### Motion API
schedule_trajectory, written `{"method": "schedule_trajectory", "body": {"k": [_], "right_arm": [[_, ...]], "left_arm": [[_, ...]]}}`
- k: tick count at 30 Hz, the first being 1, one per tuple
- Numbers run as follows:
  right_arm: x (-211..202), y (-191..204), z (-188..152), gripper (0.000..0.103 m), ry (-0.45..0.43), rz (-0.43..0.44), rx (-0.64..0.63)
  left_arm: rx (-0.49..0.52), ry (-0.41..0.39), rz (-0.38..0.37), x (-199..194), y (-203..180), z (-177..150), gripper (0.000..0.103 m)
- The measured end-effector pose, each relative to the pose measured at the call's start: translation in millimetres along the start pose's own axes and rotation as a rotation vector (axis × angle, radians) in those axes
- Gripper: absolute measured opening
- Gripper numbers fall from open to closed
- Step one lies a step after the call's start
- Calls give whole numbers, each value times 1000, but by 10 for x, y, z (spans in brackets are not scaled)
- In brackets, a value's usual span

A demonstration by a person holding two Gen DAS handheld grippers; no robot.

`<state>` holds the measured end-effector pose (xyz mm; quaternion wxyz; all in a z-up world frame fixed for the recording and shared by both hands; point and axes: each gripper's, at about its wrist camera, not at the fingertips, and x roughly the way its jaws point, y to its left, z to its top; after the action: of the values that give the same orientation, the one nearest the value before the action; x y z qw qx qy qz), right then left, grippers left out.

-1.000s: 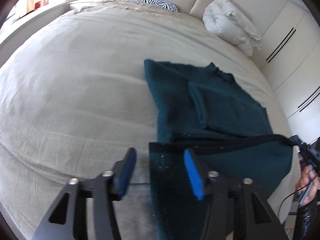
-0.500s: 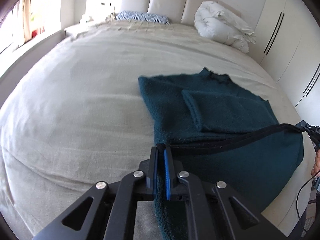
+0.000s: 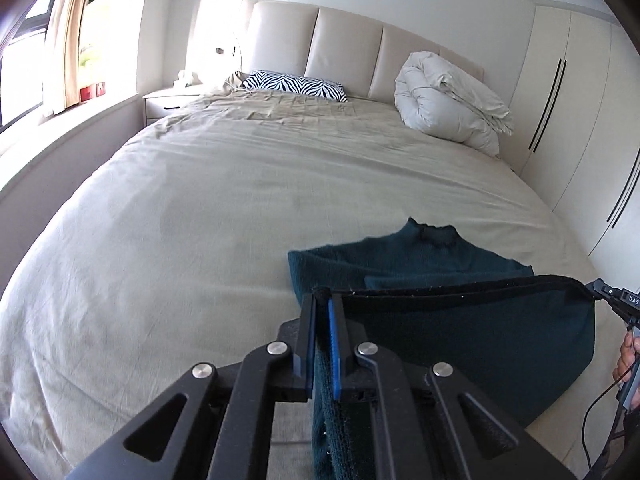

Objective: Fold small clothes

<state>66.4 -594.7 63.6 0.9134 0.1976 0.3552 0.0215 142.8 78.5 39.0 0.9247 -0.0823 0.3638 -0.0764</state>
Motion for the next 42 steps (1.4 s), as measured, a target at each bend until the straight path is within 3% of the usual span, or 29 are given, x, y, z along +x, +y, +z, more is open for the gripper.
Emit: {"method": "schedule_trajectory", "body": {"k": [15, 28, 30, 31, 32, 33, 34, 38, 42], "right_arm": [[876, -70, 394, 6, 76, -36, 9], [1681, -347, 438, 8, 177, -46, 98], [1754, -394, 433, 16, 194, -46, 127], [1744, -405, 430, 25, 172, -46, 132], [1722, -407, 432, 47, 147, -54, 130], [1688, -413, 431, 62, 120, -60, 139], [1637, -437, 436, 78, 84, -55, 161], [1501, -474, 453, 78, 45, -57, 173], [1359, -434, 381, 77, 50, -84, 138]], "left_arm": [[-21, 24, 27, 646, -5, 393, 6], [-93, 87, 22, 1247, 184, 318, 7], [-107, 80, 6, 1282, 206, 296, 8], [-107, 78, 4, 1288, 213, 289, 12], [-108, 80, -7, 1296, 214, 280, 22], [-108, 79, -13, 1297, 211, 275, 34], [-106, 76, -14, 1292, 216, 270, 36], [-126, 62, -11, 1218, 256, 243, 37], [-135, 24, -1, 1040, 277, 198, 47]]}}
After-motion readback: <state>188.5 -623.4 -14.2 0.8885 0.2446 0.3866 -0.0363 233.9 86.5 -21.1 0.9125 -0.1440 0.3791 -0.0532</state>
